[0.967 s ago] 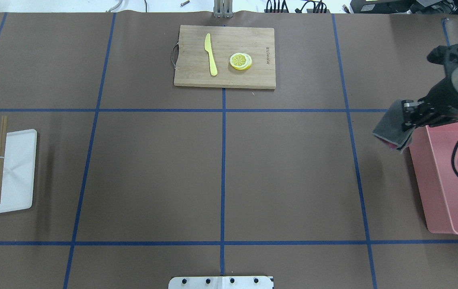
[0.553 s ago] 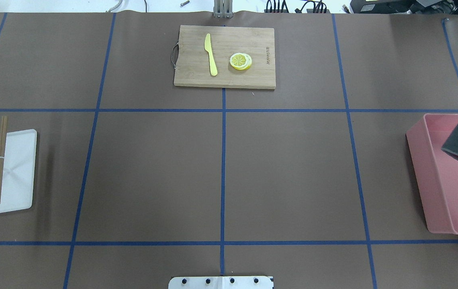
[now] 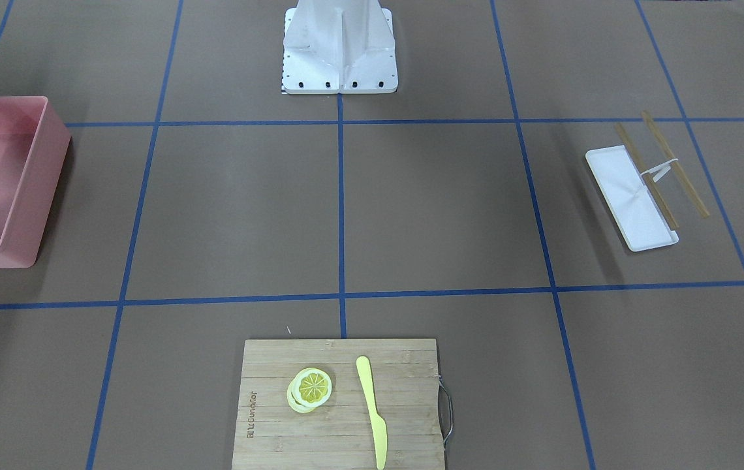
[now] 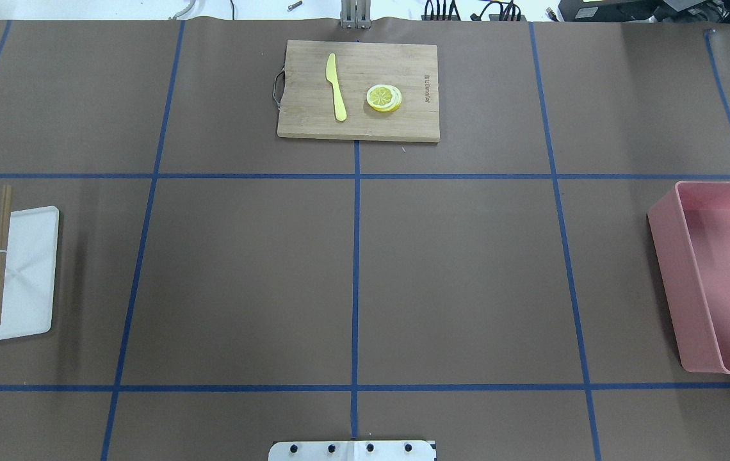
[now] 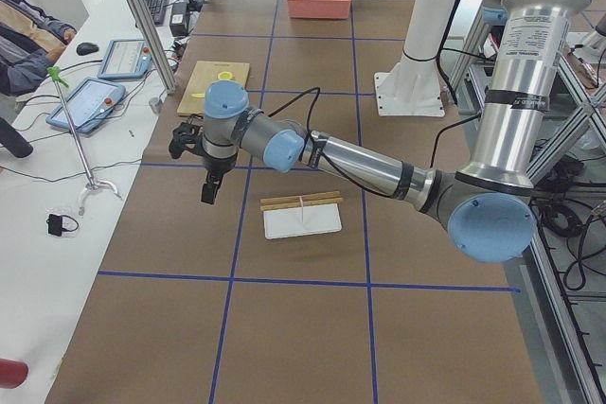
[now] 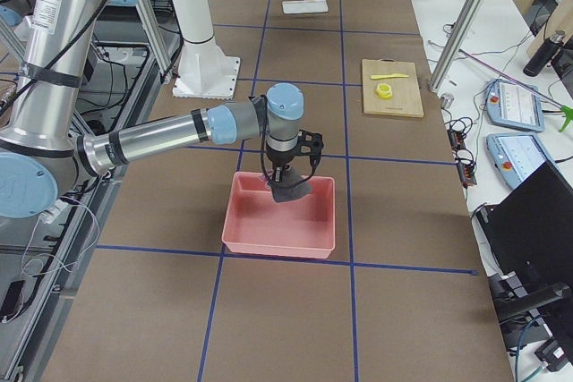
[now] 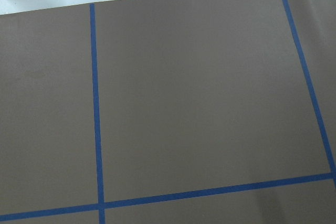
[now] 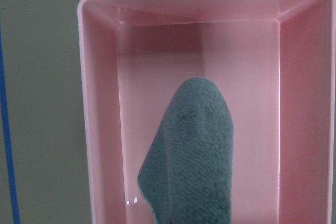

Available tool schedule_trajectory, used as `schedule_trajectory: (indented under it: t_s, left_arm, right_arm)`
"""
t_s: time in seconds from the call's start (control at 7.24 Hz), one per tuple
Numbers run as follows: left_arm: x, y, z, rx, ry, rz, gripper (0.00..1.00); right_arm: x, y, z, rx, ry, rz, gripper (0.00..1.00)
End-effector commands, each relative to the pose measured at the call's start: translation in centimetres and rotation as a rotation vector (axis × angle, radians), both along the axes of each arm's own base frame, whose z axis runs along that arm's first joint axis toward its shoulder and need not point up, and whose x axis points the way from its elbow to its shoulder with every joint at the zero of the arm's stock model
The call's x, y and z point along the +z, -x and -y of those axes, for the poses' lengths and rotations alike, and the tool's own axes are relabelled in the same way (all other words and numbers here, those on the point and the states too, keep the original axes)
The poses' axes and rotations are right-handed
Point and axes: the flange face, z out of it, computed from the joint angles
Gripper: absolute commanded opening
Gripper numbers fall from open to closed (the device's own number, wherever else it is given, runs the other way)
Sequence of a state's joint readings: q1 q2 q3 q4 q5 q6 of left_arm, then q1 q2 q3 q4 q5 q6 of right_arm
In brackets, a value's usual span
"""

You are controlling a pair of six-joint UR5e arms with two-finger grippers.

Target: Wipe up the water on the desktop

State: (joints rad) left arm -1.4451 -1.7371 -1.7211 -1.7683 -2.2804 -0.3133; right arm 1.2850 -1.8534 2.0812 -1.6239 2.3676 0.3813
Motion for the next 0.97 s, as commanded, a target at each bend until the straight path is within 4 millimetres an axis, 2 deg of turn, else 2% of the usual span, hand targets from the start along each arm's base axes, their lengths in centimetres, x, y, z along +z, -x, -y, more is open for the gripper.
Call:
schedule_trajectory:
  t_s: [0.0, 0.41, 0.69, 0.83]
  left_arm:
    - [-0.3, 0.0, 0.1, -0.001, 0.01, 0.0, 0.98]
    - [-0.7, 0.0, 0.4, -0.002, 0.015, 0.001, 0.98]
    - [-0.2, -0.1, 0.4, 0.003, 0.021, 0.003, 0.98]
    - [1.2, 0.3, 0.8, 0.052, -0.011, 0.033, 0.98]
  right_arm:
    - [1.3, 0.1, 0.2, -0.006, 0.015, -0.009, 1.0]
    - [0.6, 0.2, 0.7, -0.009, -0.004, -0.001, 1.0]
    - [-0.9, 0.8, 3.1, -0.006, -0.053, -0.004, 1.0]
    - [-1.7, 1.4, 5.2, -0.003, -0.081, -0.008, 1.0]
